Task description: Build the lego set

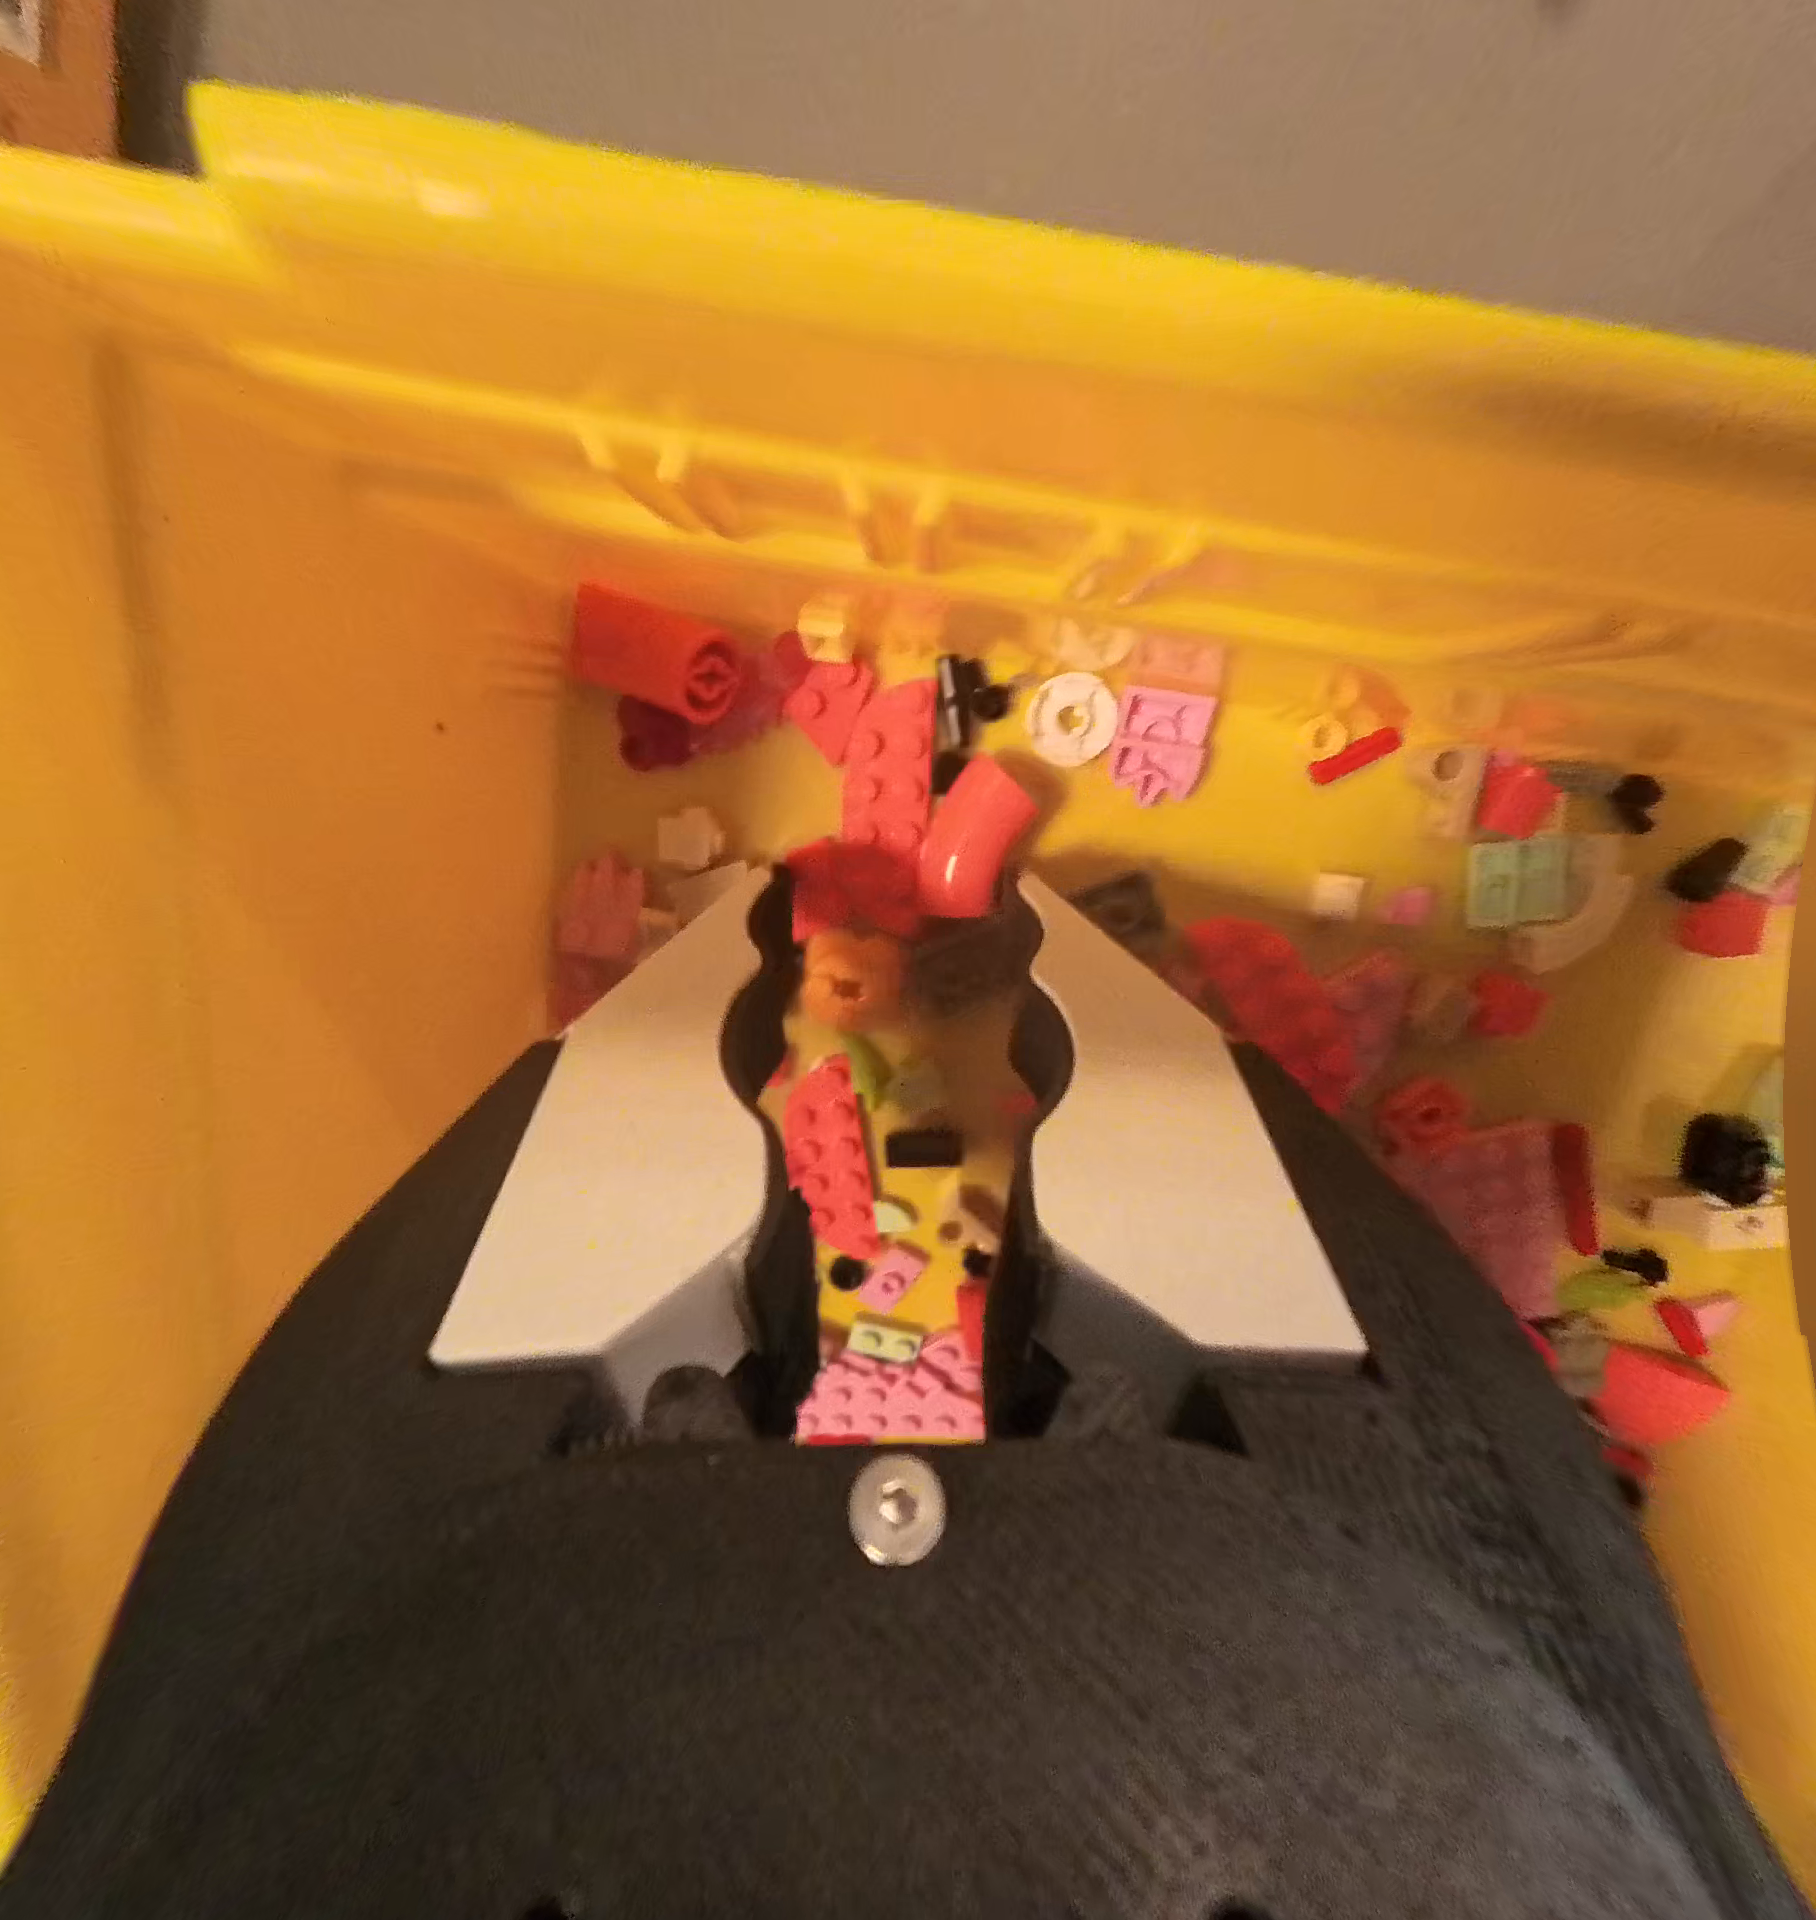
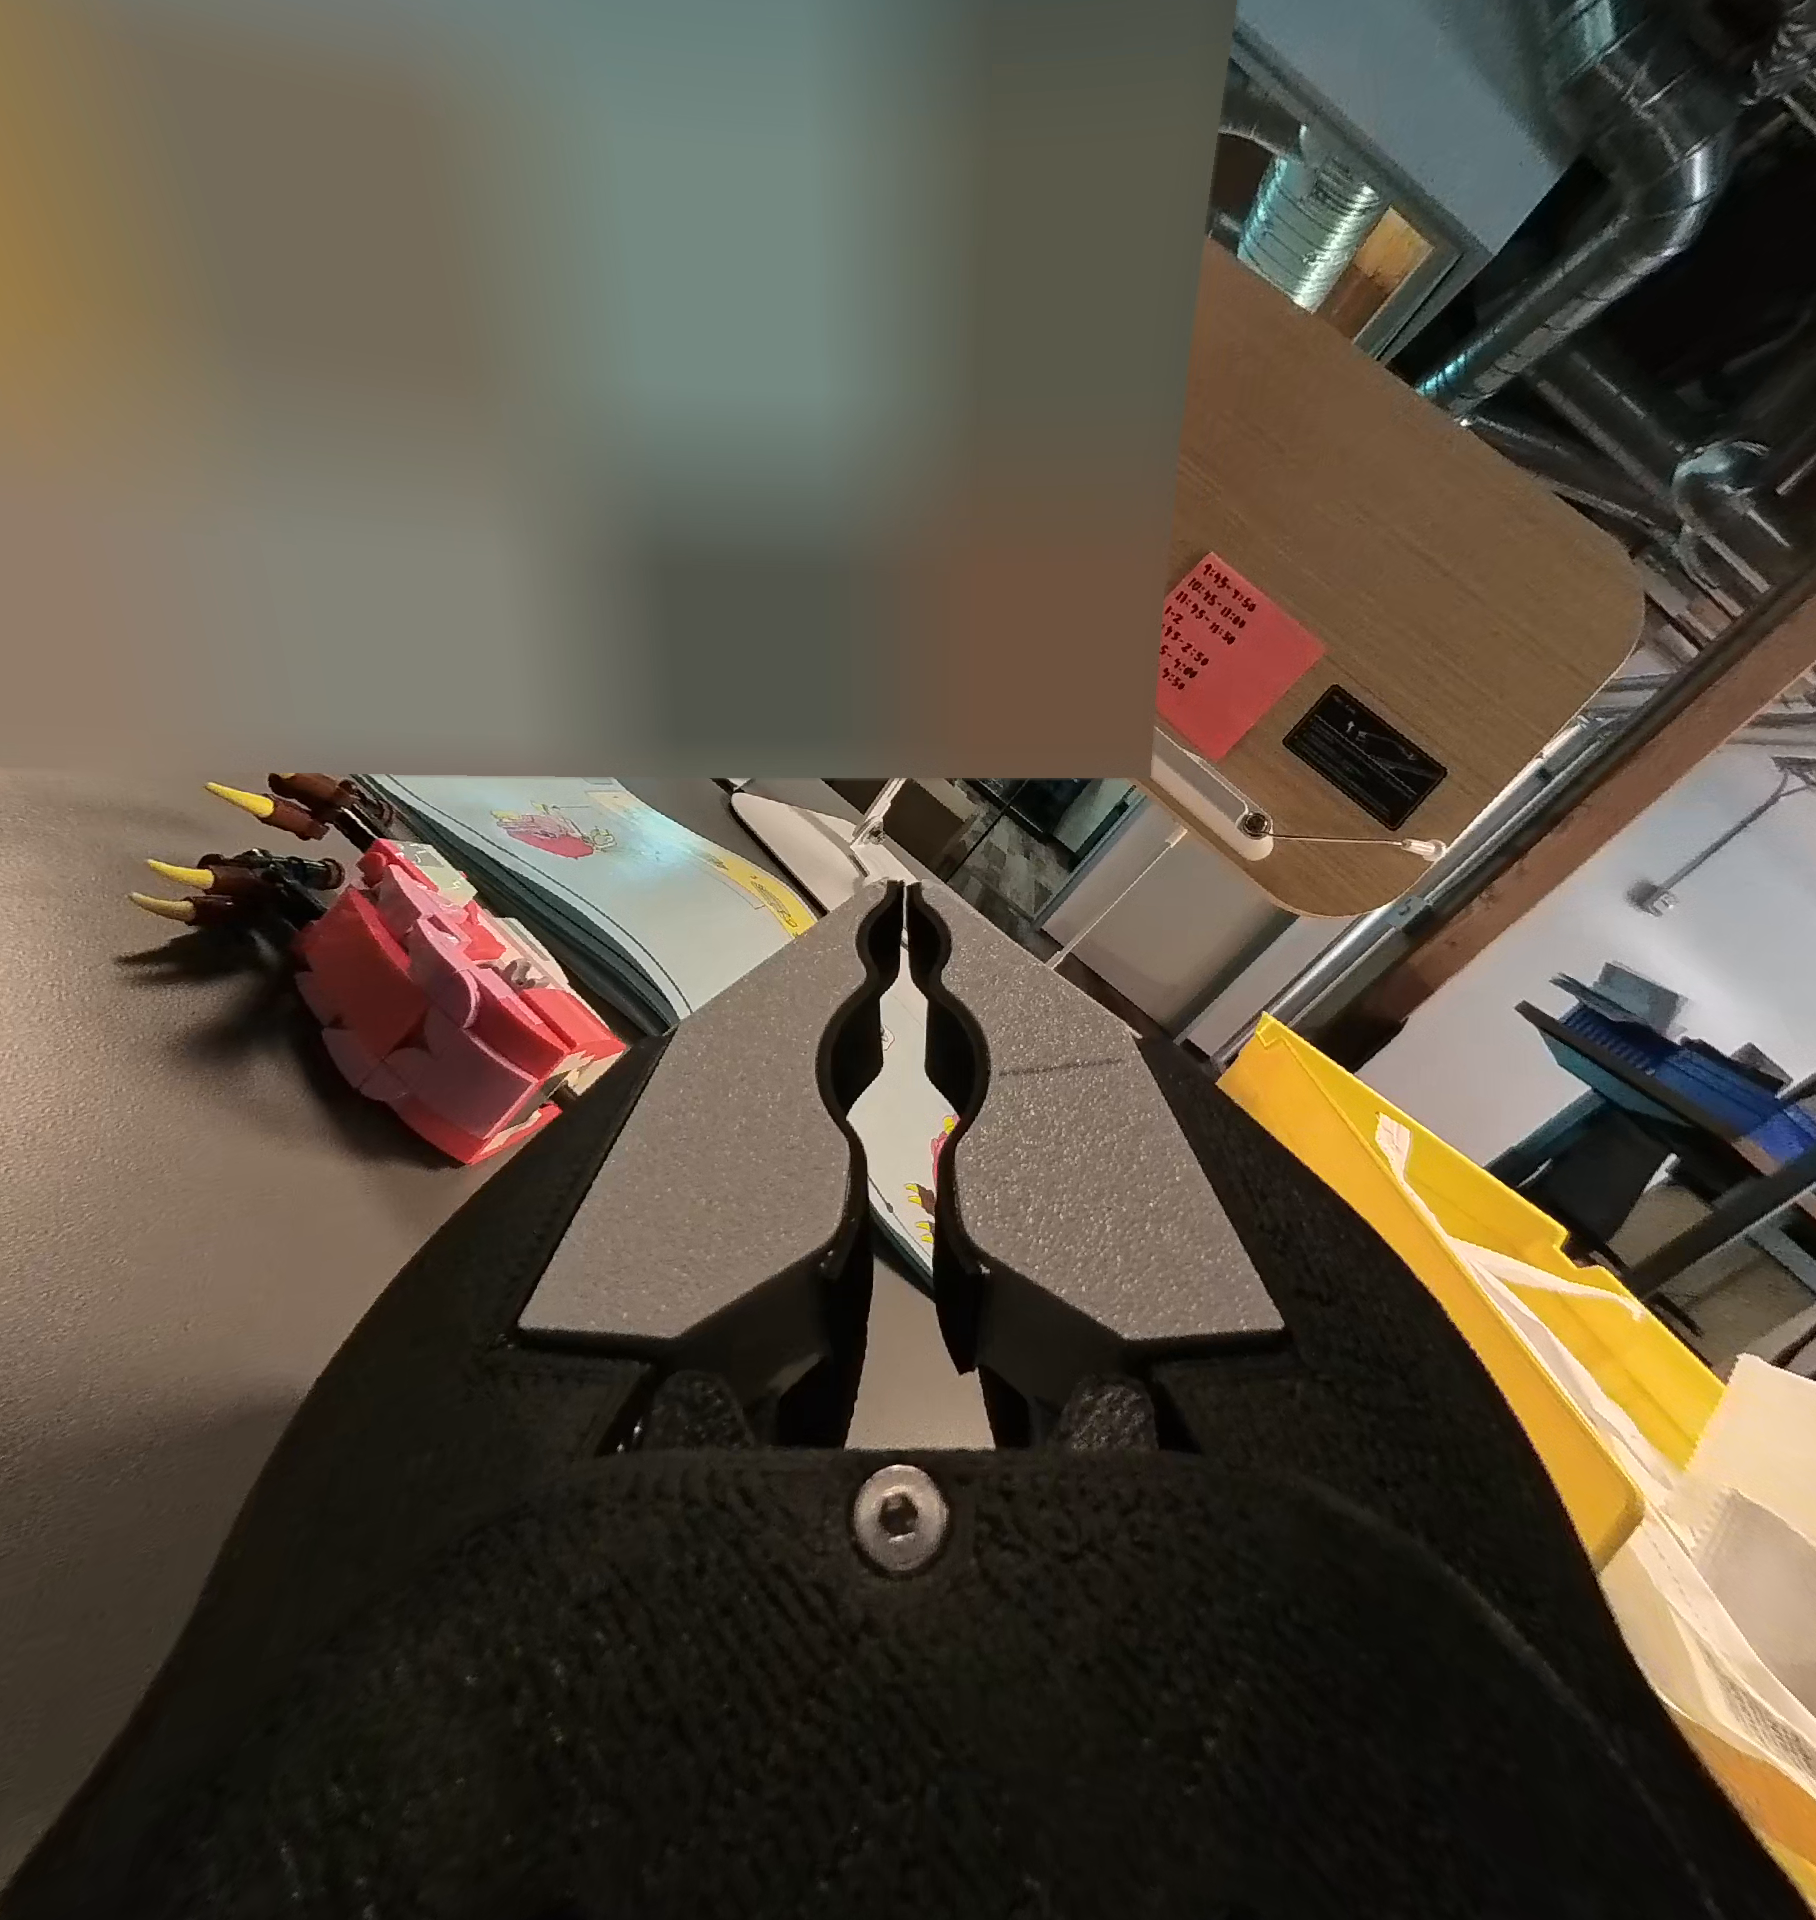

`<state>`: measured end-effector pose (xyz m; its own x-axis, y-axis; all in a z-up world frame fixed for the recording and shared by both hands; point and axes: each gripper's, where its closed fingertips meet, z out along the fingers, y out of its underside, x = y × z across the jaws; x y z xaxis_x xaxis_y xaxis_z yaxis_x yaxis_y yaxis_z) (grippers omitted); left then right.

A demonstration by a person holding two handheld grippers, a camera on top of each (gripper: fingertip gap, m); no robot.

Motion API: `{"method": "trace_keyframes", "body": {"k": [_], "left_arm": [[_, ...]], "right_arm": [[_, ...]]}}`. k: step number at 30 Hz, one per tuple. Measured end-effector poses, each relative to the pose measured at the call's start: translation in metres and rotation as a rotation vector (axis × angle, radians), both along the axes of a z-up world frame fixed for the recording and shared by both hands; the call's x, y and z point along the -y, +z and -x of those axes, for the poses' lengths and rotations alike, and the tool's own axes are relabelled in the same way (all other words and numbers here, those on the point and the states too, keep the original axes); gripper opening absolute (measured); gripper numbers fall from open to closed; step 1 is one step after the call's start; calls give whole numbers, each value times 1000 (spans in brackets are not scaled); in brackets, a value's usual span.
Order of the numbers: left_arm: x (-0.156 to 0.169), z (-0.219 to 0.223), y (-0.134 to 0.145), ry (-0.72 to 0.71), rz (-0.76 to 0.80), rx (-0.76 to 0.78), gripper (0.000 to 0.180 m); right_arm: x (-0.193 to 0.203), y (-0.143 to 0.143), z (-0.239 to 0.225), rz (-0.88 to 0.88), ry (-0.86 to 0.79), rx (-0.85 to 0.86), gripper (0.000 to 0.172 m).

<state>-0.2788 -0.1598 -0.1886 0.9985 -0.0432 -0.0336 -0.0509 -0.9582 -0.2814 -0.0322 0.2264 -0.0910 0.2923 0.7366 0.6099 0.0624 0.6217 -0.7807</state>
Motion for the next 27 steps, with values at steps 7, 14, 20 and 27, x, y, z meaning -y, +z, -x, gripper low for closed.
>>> {"method": "trace_keyframes", "body": {"k": [7, 14, 20, 27], "left_arm": [[3, 25, 2, 71, -15, -111, 26], [0, 24, 1, 74, -37, -94, 28], [-2, 24, 8, 112, -91, -60, 29], [-2, 24, 8, 125, -94, -55, 29]], "right_arm": [[0, 0, 0, 1, -1, 0, 0], [0, 0, 0, 3, 0, 1, 0], [-1, 0, 0, 3, -6, 0, 0], [-2, 0, 0, -2, -11, 1, 0]]}}
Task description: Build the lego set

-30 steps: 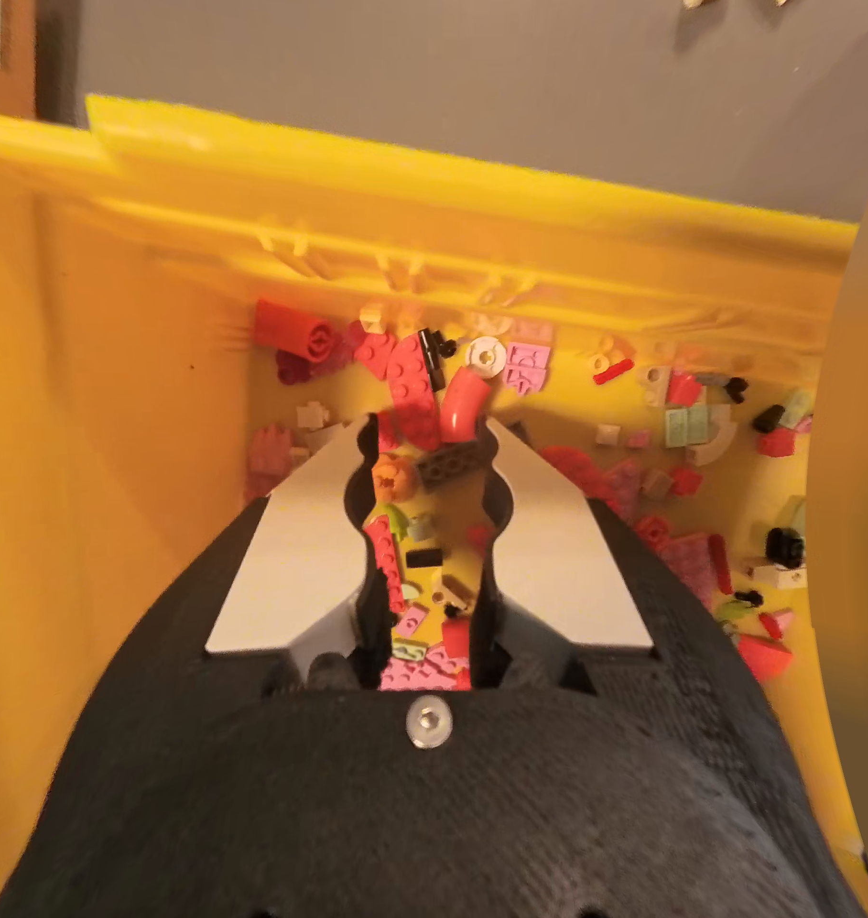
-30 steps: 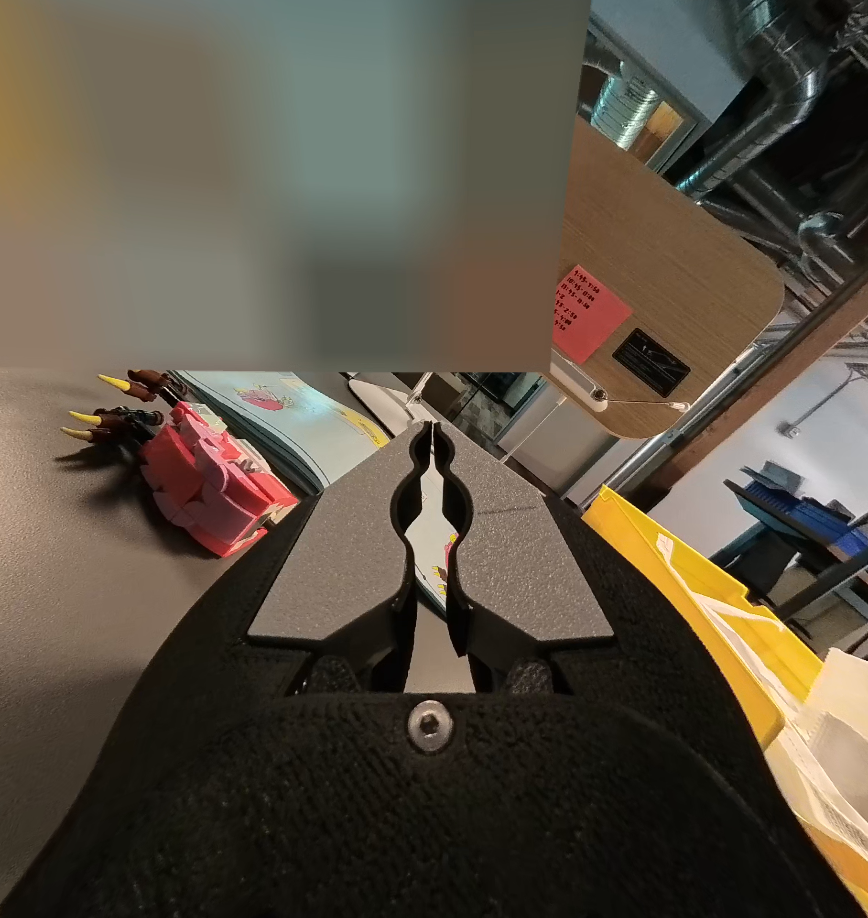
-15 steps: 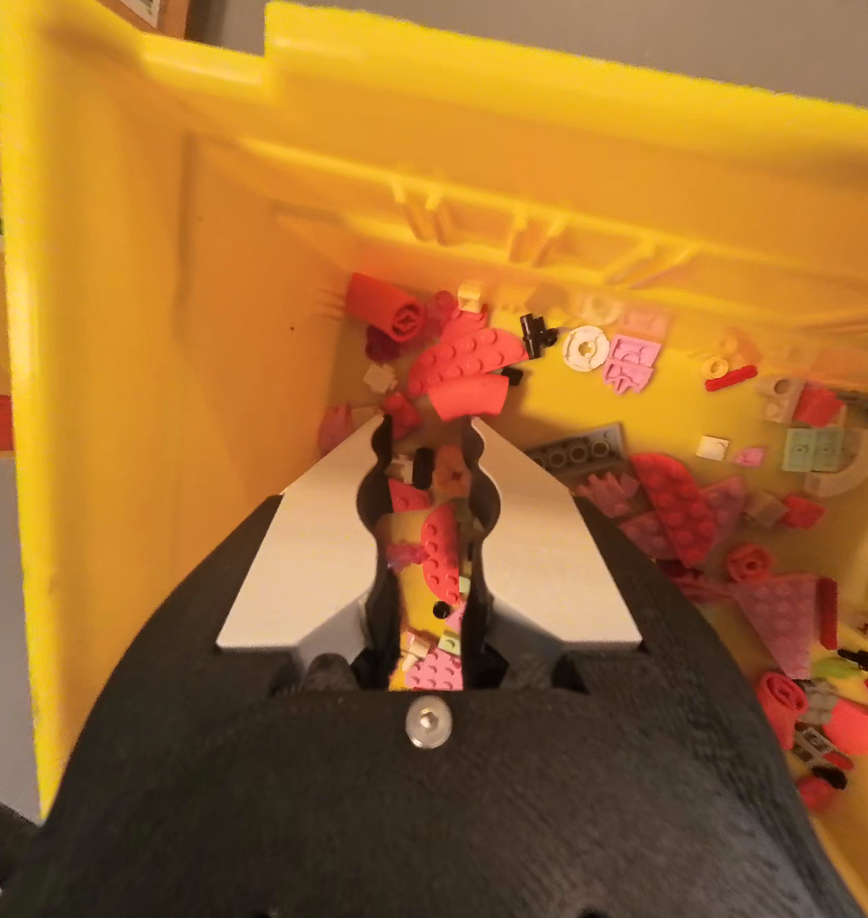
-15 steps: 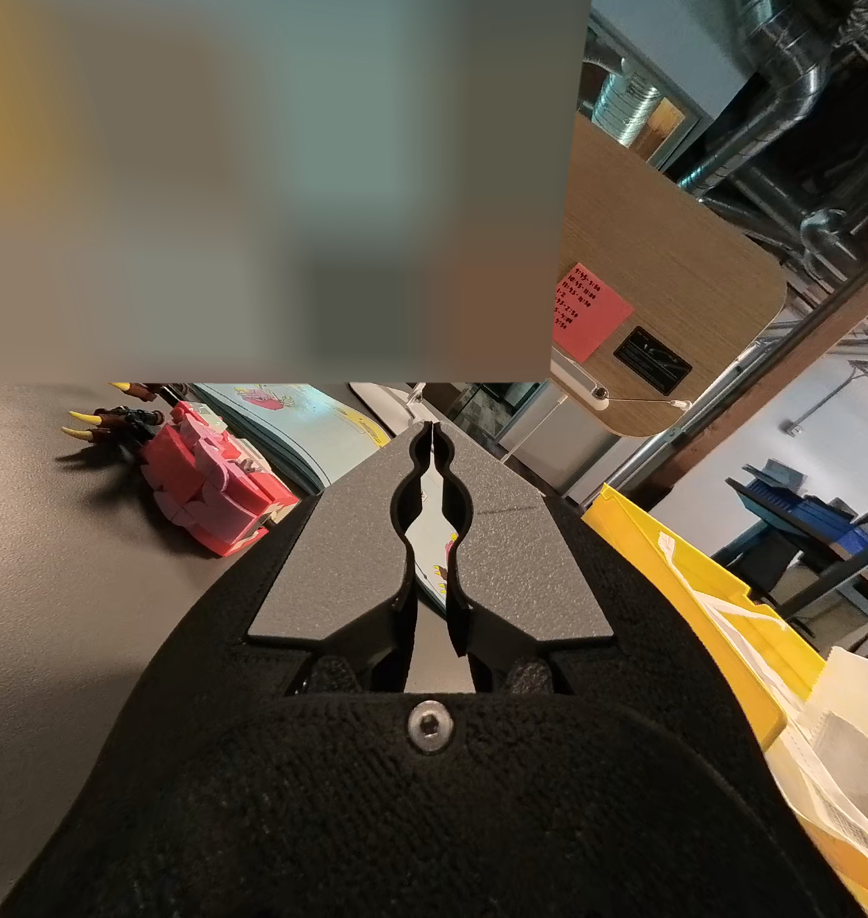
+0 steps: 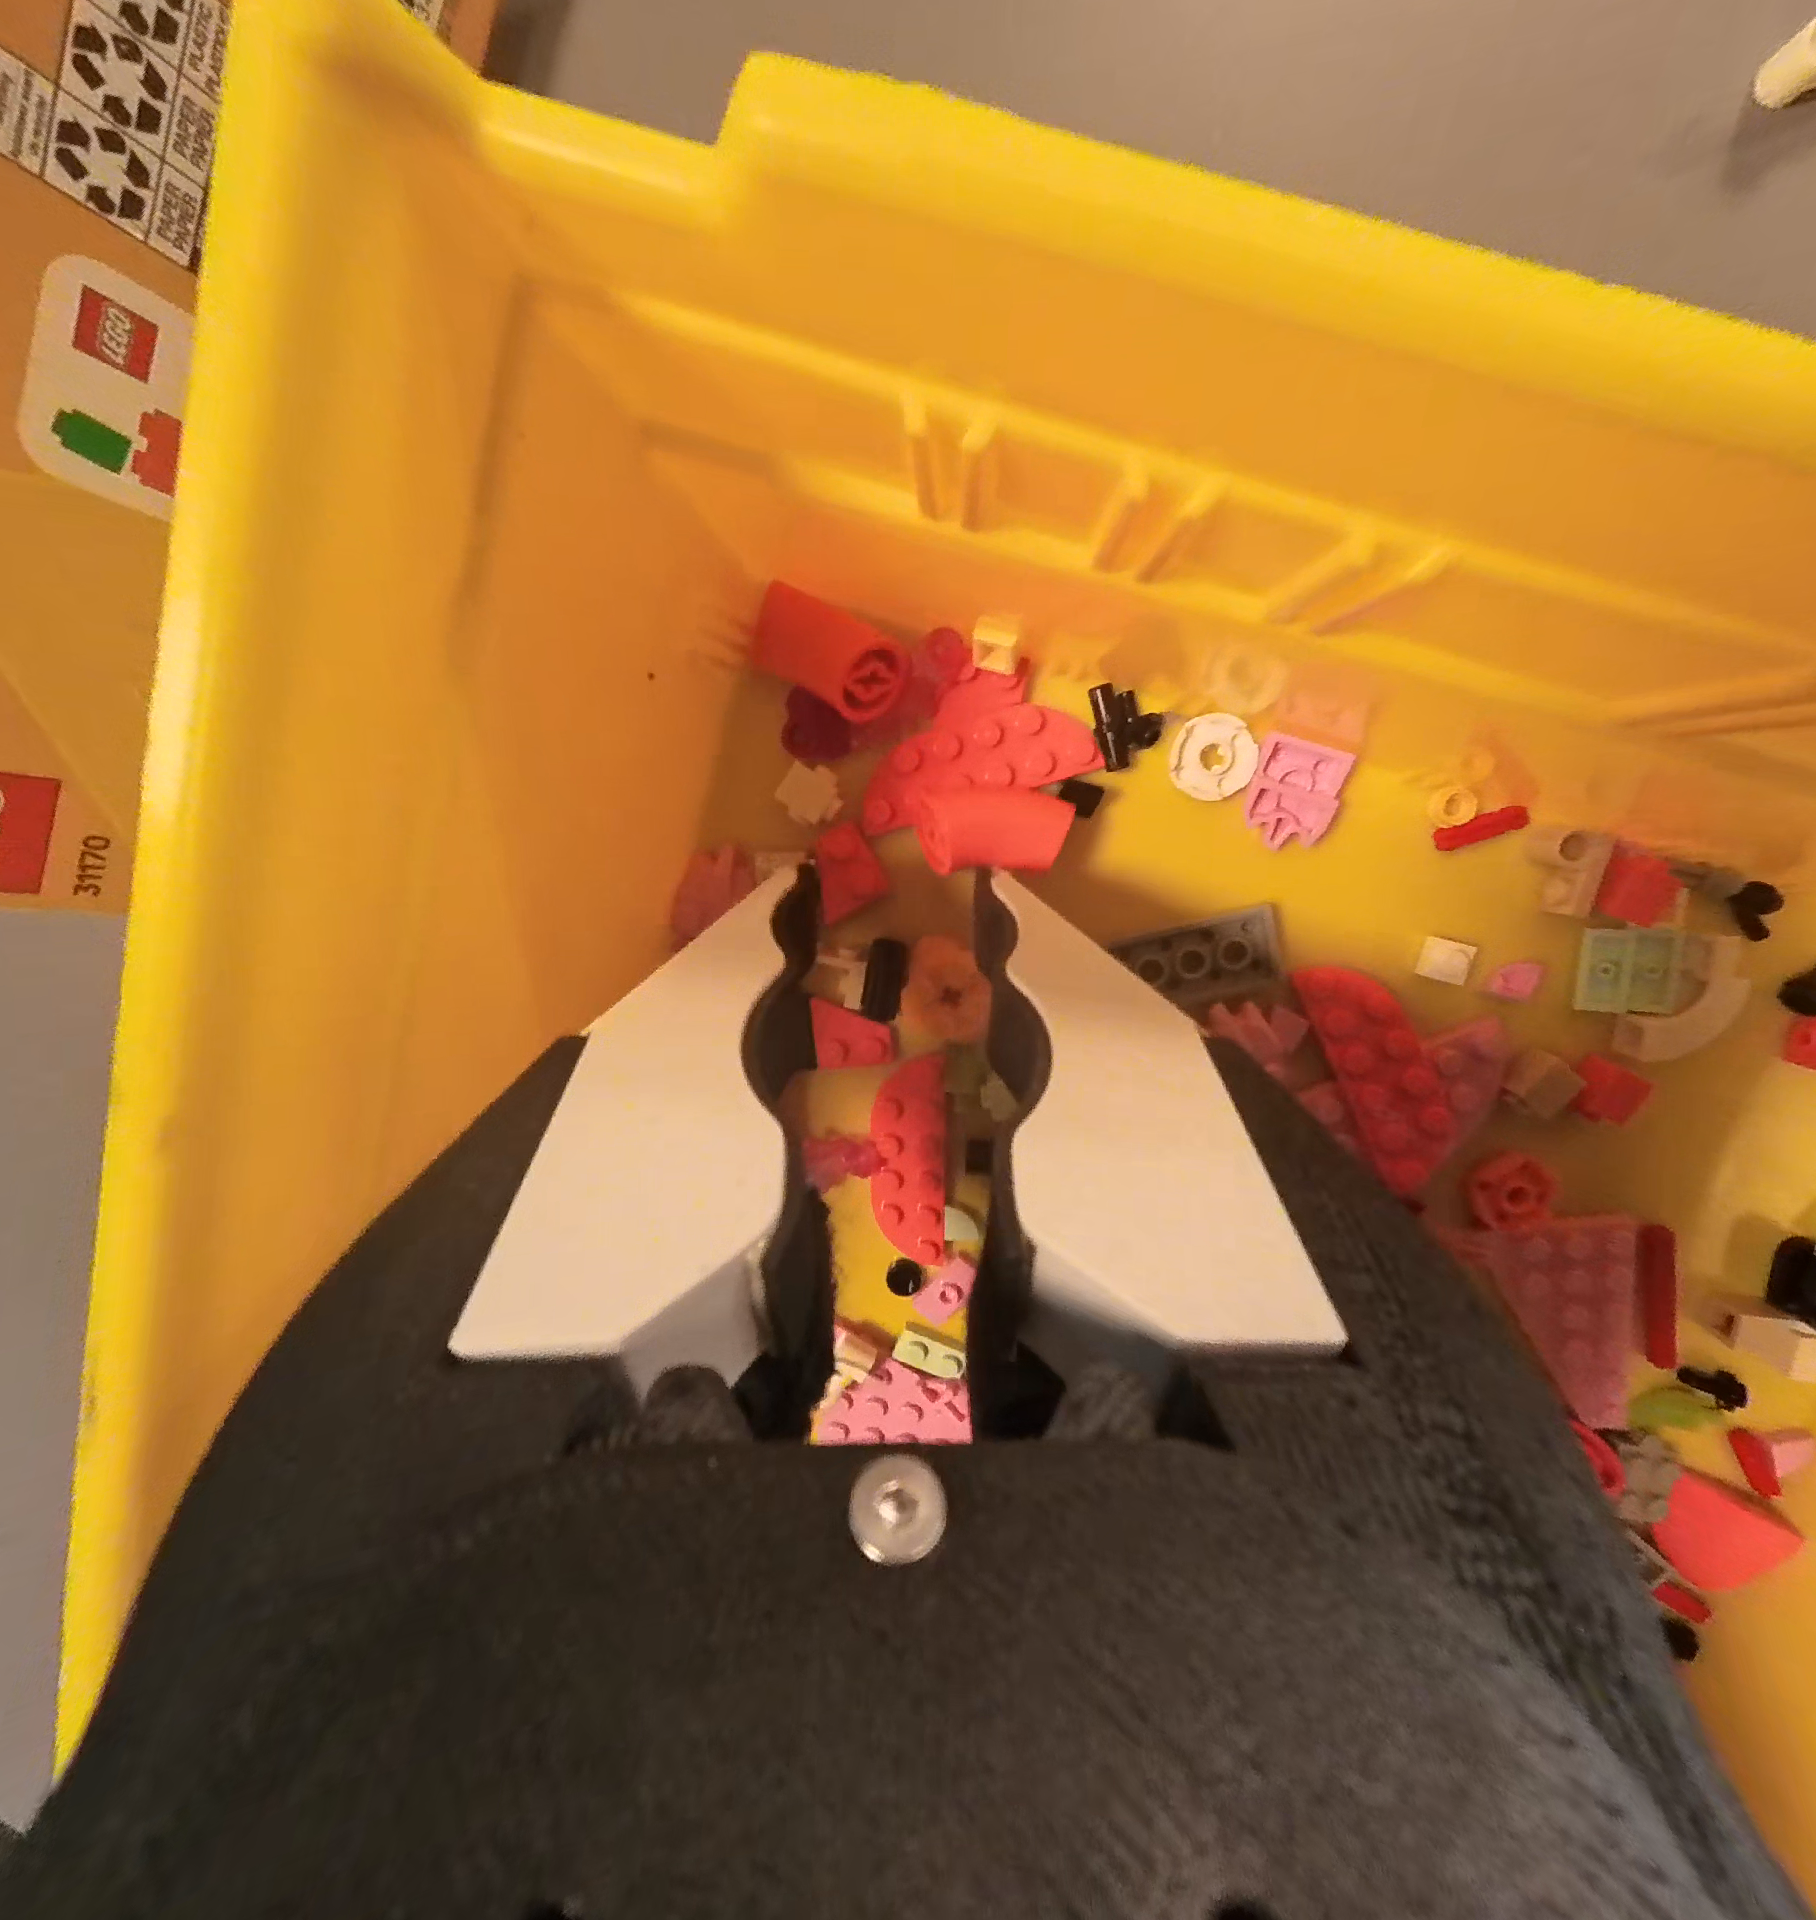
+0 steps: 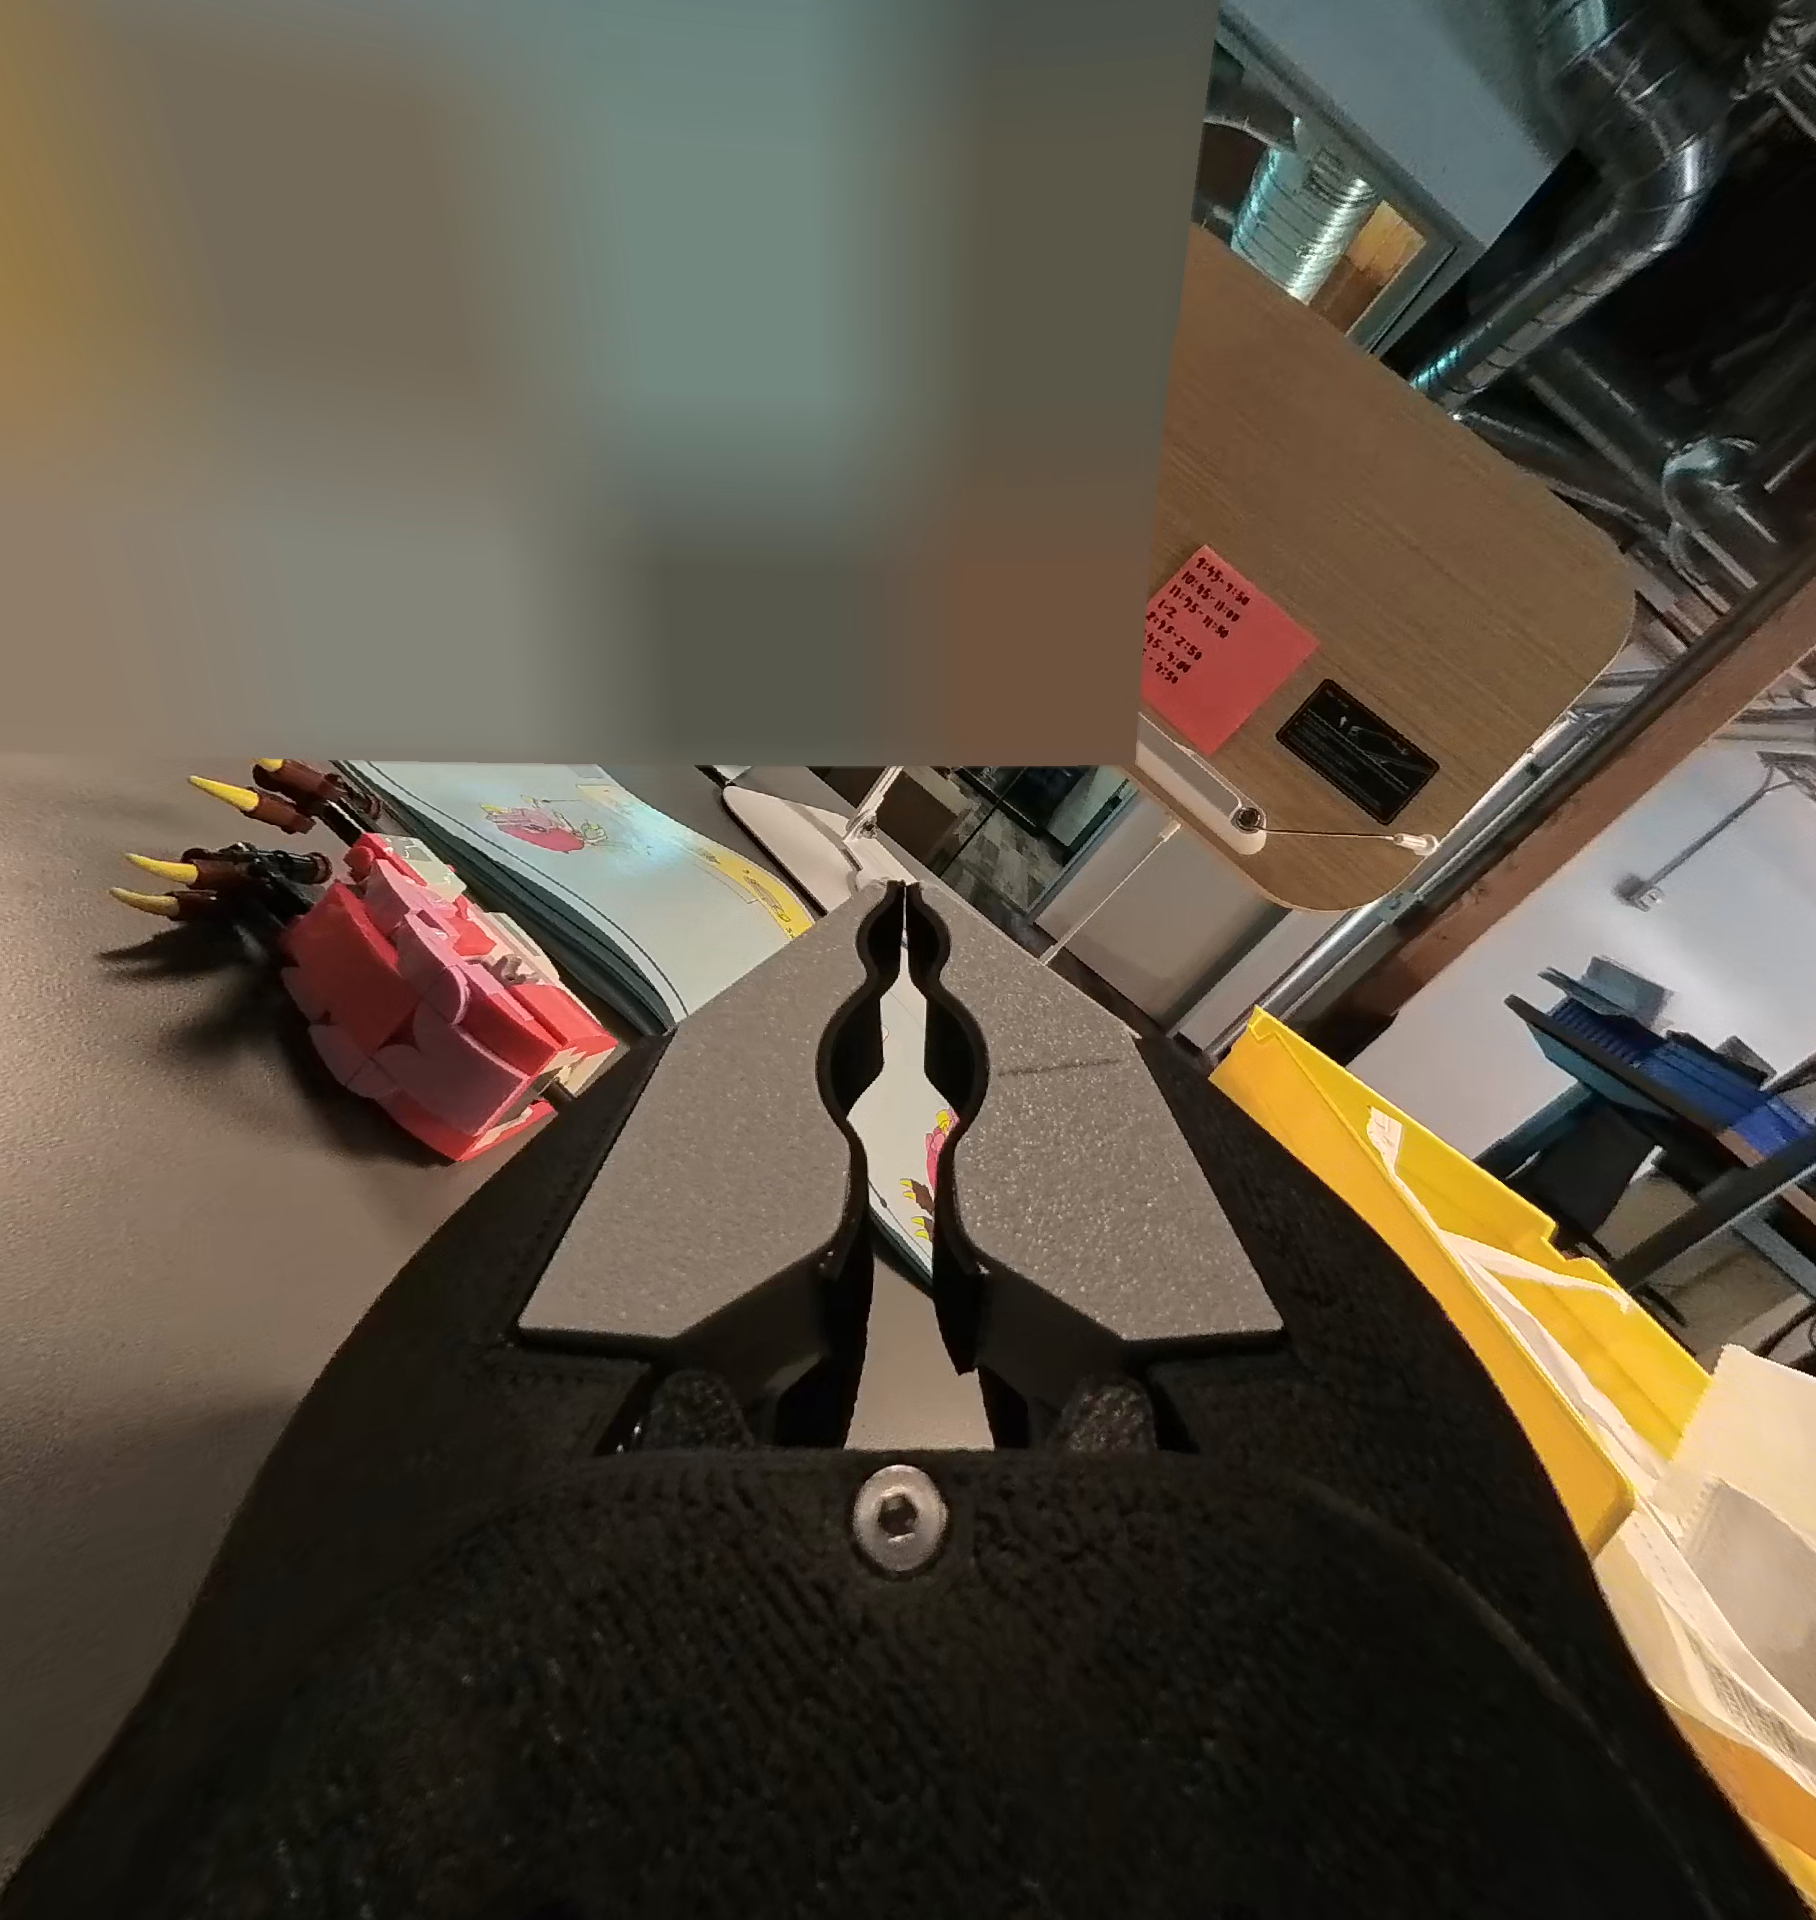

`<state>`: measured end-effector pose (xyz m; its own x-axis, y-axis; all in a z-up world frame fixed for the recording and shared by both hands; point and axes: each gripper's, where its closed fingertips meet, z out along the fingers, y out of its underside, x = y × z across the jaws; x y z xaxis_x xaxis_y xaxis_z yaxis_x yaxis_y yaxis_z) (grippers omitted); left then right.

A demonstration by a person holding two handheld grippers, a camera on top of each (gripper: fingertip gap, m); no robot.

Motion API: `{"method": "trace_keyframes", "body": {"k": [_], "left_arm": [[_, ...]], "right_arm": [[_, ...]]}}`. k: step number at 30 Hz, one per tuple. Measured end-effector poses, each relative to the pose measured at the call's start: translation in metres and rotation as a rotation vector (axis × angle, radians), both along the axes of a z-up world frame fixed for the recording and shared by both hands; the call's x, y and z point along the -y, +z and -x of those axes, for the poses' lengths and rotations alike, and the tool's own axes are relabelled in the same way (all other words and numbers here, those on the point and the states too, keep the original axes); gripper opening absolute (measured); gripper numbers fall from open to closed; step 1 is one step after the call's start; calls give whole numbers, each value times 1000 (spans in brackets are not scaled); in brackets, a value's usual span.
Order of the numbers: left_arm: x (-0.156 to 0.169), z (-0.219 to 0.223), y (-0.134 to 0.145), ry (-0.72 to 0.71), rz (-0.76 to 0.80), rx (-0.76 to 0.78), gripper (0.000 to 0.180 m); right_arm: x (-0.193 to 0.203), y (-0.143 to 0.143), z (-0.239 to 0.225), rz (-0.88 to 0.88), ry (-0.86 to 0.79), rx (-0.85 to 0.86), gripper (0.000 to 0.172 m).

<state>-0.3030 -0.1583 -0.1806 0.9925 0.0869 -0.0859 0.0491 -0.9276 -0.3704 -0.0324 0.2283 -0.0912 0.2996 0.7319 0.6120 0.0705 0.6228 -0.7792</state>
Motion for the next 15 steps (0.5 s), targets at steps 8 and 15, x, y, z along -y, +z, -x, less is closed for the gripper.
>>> {"method": "trace_keyframes", "body": {"k": [8, 15], "left_arm": [[-1, -4, 0, 3, -15, 36, 29], [-9, -10, 9, -22, -77, 61, 26]], "right_arm": [[1, 0, 0, -1, 3, 1, 0], [0, 0, 0, -4, 1, 2, 0]]}}
